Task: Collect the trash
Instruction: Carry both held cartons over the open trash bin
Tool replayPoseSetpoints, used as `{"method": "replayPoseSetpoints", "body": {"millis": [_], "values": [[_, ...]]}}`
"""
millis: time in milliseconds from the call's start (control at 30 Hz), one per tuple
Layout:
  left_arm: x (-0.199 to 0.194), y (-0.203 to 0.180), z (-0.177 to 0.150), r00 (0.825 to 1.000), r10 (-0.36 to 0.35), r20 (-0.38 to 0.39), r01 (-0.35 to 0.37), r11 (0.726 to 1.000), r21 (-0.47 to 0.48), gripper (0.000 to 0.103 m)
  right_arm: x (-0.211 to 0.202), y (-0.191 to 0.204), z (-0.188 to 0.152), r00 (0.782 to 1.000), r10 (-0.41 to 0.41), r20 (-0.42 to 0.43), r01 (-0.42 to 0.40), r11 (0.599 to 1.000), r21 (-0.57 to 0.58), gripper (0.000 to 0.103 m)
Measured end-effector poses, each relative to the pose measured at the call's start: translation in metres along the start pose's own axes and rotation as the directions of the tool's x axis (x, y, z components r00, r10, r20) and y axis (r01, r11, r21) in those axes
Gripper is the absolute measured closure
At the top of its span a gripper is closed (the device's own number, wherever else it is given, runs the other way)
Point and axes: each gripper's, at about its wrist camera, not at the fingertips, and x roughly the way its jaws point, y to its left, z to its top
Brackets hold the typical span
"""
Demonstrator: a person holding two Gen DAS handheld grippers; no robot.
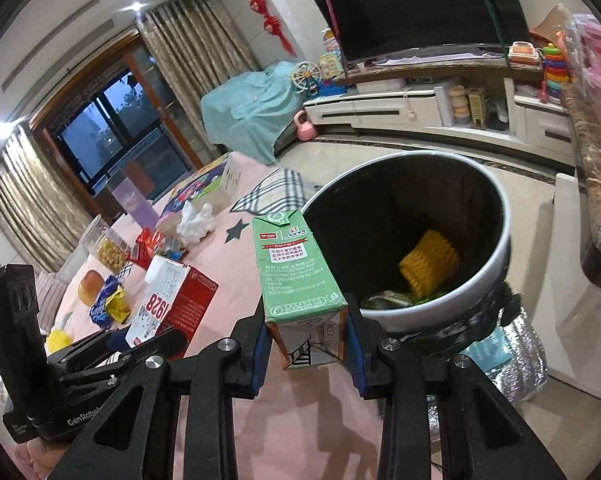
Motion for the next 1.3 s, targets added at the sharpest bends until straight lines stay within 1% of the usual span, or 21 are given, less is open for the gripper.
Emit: {"method": "replayPoseSetpoints", "body": {"millis": [200, 700, 1300], "values": [[0.009, -0.012, 0.008, 1.000, -0.008, -0.006, 0.008, 1.000, 0.026, 0.053, -0.004, -0.014, 0.008, 1.000, -0.023, 0.013, 0.023, 1.000, 0.011, 0.070], [0.032, -0.042, 0.038, 1.000, -0.016, -0.013, 0.017, 0.994, 0.105, 0.053, 0.000, -0.040, 0.028, 0.997, -0.074, 0.021, 0.074, 0.997, 0.019, 0.070], [0.073, -0.064, 0.065, 0.998, -0.018, -0.055, 0.026, 0.990, 0.136, 0.053, 0.013, -0.065, 0.045, 0.992, -0.126, -0.002, 0.126, 0.992, 0.034, 0.070]]}}
